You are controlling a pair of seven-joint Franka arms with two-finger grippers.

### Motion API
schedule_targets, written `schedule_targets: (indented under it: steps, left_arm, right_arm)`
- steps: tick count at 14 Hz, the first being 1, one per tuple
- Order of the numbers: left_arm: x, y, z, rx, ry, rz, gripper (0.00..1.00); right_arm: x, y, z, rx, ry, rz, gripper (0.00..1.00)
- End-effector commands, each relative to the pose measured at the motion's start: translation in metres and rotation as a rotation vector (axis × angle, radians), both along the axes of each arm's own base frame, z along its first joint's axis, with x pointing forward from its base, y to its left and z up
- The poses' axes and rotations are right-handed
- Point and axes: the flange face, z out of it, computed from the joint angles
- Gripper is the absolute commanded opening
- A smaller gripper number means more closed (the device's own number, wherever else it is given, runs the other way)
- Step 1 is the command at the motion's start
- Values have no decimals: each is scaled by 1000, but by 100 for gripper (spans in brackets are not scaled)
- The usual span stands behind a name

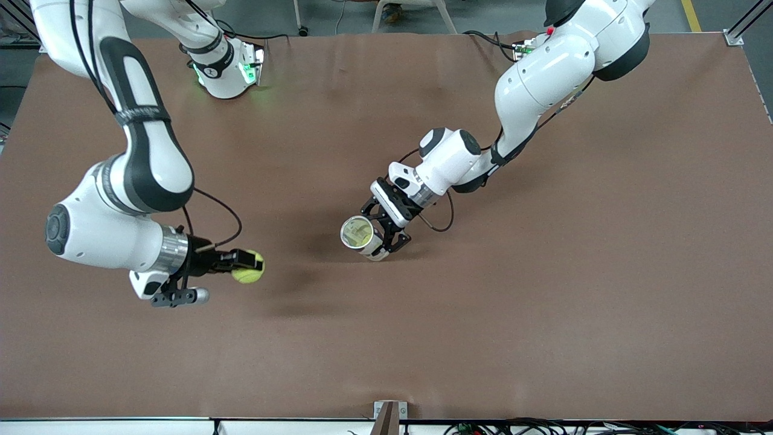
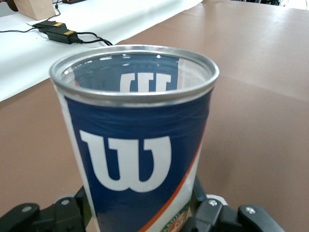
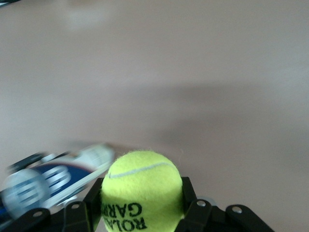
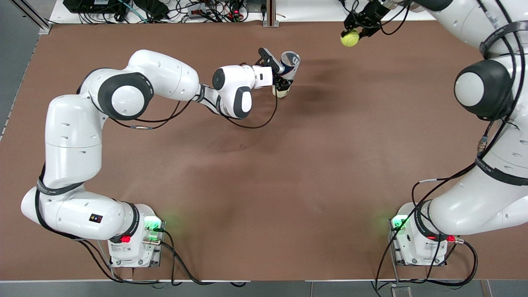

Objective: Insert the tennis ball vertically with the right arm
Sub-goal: 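Carry the second ball with the right gripper over the can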

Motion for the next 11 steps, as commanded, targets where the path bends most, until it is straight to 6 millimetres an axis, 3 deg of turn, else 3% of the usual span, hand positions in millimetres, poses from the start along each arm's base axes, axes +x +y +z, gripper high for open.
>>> schedule_targets:
  steps: [1, 4, 7, 11]
  left_arm:
    - [2, 3, -3, 1, -18, -3, 78]
    - [3, 4, -3, 2, -18, -2, 78]
    - [4, 5, -2, 0, -20, 1, 78]
    - [5, 5, -1, -1, -21, 4, 78]
  right_arm:
    - [-22, 49, 8, 95, 38, 33, 21]
    - [-36, 113, 17, 190, 19, 47, 21]
    - [-46, 161, 19, 182, -5, -30, 21]
    - [-44, 166, -6, 151, 0, -38, 21]
